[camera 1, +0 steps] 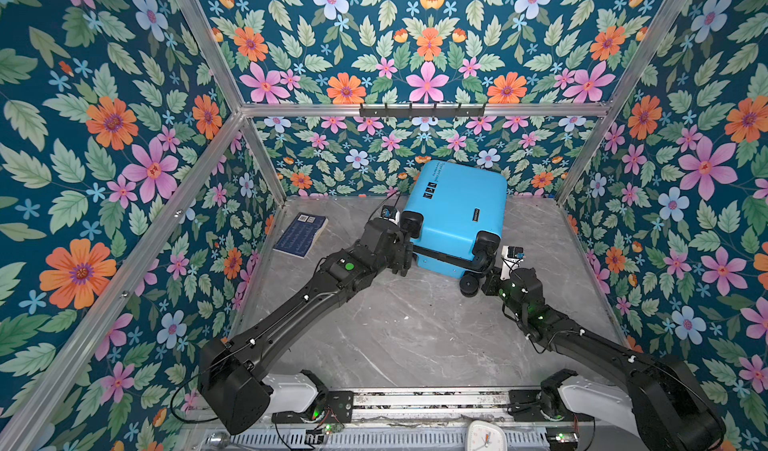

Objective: Pack the luggage
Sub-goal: 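Grip the wheel corner with the right gripper while the left releases and moves away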

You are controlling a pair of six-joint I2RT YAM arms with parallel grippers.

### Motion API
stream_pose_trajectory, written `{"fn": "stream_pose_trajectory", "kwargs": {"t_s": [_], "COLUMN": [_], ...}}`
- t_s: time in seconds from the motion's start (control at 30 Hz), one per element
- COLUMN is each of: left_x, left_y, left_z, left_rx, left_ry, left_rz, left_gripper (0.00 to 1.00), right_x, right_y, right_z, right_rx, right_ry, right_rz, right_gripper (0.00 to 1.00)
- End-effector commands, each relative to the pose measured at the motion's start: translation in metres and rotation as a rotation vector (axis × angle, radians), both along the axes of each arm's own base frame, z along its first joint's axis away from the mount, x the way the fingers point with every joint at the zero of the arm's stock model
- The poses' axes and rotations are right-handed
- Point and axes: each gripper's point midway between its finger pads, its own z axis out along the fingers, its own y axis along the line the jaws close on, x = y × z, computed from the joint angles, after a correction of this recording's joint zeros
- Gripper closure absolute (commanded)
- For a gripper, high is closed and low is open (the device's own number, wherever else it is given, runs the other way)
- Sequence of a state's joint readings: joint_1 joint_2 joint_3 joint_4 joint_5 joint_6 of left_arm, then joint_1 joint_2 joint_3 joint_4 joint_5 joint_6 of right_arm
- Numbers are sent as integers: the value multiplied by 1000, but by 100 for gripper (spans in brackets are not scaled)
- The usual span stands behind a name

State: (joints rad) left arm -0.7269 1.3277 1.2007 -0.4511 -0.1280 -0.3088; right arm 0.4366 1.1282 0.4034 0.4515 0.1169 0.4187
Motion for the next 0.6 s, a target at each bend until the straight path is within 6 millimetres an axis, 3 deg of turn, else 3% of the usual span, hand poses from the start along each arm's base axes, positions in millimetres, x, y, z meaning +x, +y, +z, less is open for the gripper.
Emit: {"fn": "stream_pose_trajectory", "kwargs": {"t_s": [0.0,0.23,0.57], "left_x": [-4,21,50], "left_y": [-4,-5,-18], "left_z": [-18,-33,-35], "left_rx": [21,19,82], "left_ry": [55,67,-29], "left_rz": [-72,-70,-119], "left_gripper": [16,15,17], "right_x": [0,1,3], "right_y": [6,9,8], "right_z": [4,4,1], "right_rx": [15,20,13], "right_ry": [-6,-2,2], "right_rz": [30,35,32], "right_gripper": [100,100,100]}}
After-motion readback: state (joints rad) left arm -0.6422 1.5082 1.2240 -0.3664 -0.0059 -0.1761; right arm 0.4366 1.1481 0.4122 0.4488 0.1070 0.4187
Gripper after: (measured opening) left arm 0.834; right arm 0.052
